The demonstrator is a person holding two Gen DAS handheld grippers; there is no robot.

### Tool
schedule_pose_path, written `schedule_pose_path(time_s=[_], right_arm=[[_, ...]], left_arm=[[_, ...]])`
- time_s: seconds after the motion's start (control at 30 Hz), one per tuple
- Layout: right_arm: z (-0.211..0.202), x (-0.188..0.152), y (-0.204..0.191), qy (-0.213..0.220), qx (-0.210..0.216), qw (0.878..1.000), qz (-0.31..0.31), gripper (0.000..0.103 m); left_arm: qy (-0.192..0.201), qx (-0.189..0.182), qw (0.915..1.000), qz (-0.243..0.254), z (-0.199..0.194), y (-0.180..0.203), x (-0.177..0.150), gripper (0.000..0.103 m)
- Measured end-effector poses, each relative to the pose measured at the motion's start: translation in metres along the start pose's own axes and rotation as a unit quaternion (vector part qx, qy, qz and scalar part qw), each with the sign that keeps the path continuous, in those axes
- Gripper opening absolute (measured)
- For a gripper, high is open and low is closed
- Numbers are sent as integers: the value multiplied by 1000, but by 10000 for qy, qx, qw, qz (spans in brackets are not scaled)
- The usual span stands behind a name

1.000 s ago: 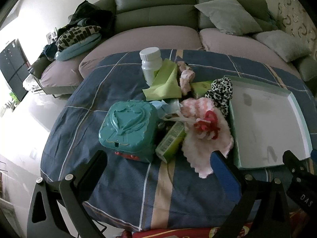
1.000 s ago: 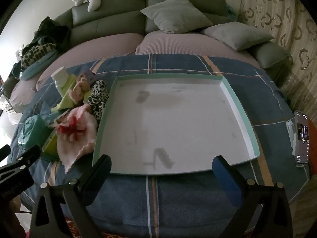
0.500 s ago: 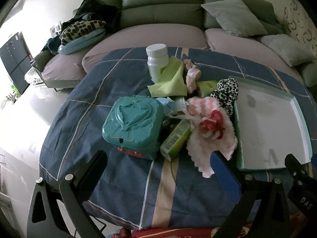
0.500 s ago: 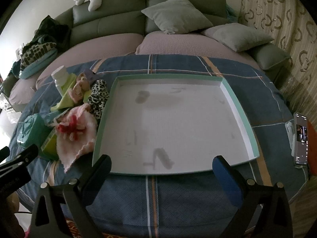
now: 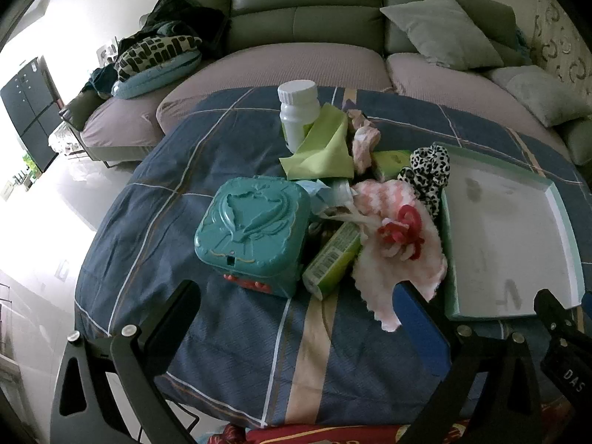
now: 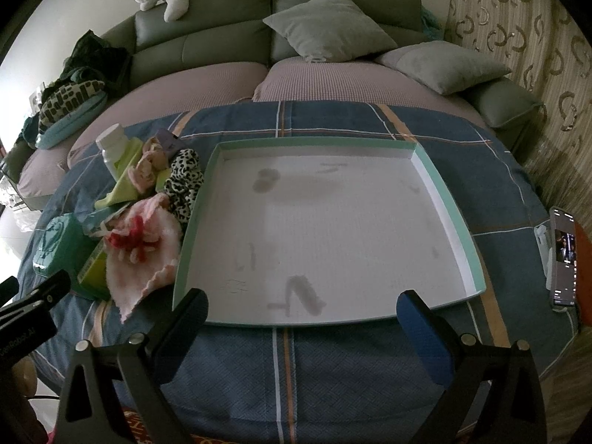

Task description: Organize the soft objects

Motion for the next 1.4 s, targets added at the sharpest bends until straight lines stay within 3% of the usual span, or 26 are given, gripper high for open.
schedule_pose_path(time_s=[1.2, 1.4], right_arm=[[1, -1, -1, -32, 19, 10000, 40, 103], [2, -1, 1, -85, 116, 9998, 125, 103]], left_arm=[[-148, -14, 9999, -71, 6, -2, -3, 103], [-96, -220, 9996, -135, 1, -6, 2, 103]])
Point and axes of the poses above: each gripper's, at about its wrist camera, not at the fingertips, and z roughly the way its jaws point, y to its right, x to its top, the point moved 4 cm from there along z, roughly the way its jaws point, and after that the axes turned 9 degrees about x, right-handed, at the moved point
